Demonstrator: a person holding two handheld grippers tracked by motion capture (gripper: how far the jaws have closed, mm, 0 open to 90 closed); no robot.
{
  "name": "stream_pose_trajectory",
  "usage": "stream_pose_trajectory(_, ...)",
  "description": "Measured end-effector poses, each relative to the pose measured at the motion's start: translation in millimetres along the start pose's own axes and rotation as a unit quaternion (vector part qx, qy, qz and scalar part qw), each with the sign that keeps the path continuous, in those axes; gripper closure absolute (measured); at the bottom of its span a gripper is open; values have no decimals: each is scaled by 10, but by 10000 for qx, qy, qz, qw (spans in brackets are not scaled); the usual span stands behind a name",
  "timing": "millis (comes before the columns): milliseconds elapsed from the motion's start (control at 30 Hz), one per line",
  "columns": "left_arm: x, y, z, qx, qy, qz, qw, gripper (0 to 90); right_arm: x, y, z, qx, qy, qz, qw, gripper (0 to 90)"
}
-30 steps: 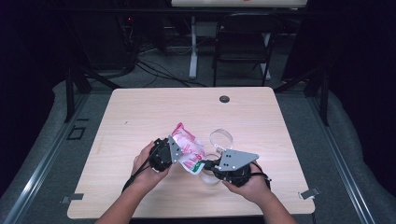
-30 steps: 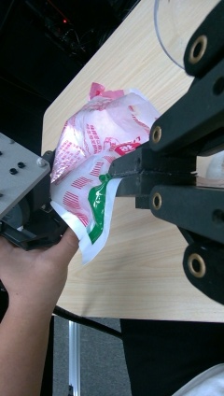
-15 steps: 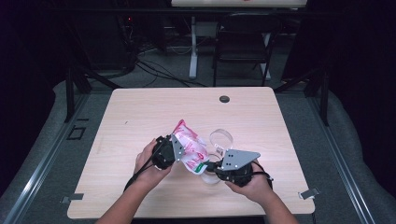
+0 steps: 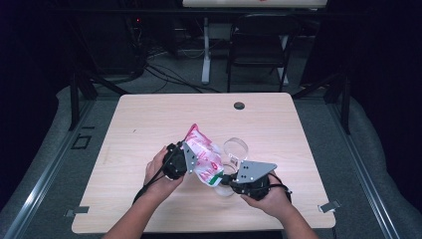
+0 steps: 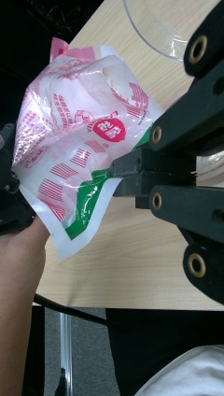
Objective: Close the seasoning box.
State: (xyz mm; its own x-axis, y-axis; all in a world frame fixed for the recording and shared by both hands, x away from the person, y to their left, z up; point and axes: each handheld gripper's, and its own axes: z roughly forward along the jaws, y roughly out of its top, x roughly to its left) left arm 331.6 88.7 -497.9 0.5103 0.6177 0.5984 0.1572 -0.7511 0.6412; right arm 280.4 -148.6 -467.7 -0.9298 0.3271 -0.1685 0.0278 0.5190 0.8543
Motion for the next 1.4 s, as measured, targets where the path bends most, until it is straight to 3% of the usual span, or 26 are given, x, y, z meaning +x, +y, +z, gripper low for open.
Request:
stream_pose_trajectory(300, -20, -6, 7, -159, 92, 21, 9998, 587, 31, -28, 11, 53, -13, -17, 10000, 900)
stream_pose_trajectory(900, -90, 72, 36, -448, 173, 317, 9983, 590, 76, -174, -58, 49, -221, 210, 9995, 900)
stream_pose_trajectory(1400, -93, 92, 52, -508, 254, 395, 9976, 591, 76, -238, -39, 89, -256, 324, 9991, 900)
